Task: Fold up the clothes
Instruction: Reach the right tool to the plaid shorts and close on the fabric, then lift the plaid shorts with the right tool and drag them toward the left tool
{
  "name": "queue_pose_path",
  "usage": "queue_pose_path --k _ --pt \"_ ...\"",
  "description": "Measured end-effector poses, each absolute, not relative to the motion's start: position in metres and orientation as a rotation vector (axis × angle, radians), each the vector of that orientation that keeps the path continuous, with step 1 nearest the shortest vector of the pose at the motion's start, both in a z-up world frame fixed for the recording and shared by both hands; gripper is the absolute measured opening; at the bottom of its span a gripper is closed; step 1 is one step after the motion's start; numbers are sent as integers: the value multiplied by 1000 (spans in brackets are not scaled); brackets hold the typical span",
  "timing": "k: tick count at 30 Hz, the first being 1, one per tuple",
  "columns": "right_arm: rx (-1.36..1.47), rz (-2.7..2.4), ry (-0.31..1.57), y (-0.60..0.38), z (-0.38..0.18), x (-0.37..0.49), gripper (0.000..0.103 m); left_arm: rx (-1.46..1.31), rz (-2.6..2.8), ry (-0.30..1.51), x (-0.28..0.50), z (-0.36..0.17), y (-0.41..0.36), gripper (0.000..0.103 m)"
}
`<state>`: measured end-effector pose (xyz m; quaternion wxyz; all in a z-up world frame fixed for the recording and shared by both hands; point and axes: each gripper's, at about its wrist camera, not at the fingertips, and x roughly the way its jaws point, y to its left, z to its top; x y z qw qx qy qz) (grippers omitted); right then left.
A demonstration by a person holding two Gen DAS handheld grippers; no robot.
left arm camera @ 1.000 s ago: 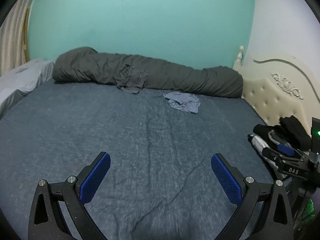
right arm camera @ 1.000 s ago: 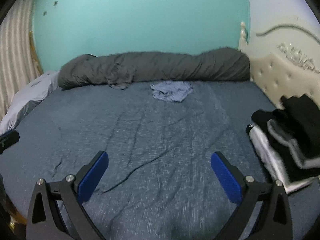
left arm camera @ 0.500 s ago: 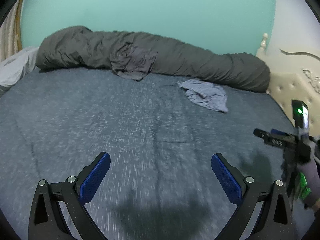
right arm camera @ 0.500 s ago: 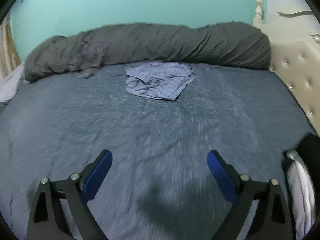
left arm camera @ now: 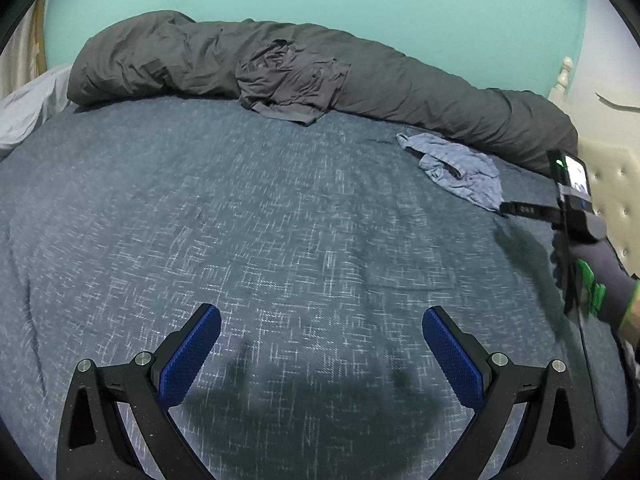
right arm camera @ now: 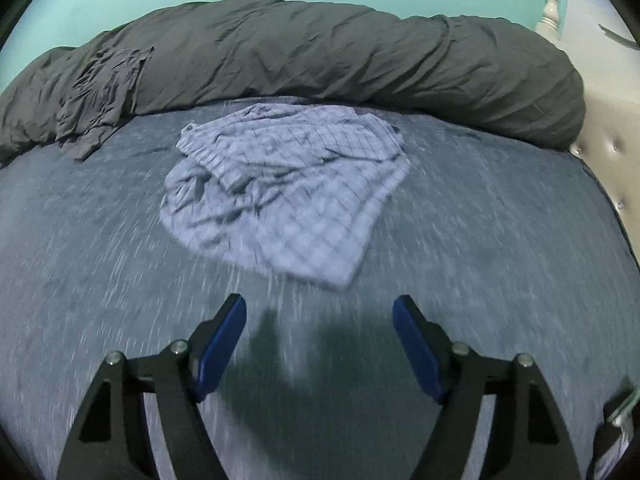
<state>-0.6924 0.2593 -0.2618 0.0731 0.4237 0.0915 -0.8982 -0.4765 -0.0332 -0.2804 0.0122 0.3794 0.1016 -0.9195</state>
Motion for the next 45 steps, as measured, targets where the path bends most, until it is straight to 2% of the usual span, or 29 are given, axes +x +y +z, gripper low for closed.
queue_pose_path --k 2,4,6,7,8,16,22,29,36,45 --pt "1290 -2687 376 246 -272 -706 72 1186 -2874 313 -479 -283 -32 103" --pt "1311 -2656 451 237 -283 -715 58 1189 -2882 316 -480 -284 -33 103" --pt "1313 -2635 461 233 -290 -721 14 1186 -2890 315 -479 -284 -33 103" --pt "1305 -2631 466 232 -291 -722 12 1181 -2893 312 -477 -284 -34 103" --pt "1280 -2640 471 231 -289 -720 5 1176 -2896 309 -476 -283 -35 103" --pt "1117 -2687 417 238 -249 -677 4 1124 -2903 311 -441 -263 -44 103" --pt "1004 -2645 349 240 -199 -611 3 1097 -2906 309 -391 -242 -47 103" --pt "942 -2554 294 236 -166 -502 3 1052 -2914 308 -321 -217 -54 103" --pt "963 -2424 203 223 -139 -348 3 1061 -2875 415 -230 -200 -69 103" --pt "1039 -2265 124 194 -161 -189 3 1095 -2838 538 -149 -222 -81 103"
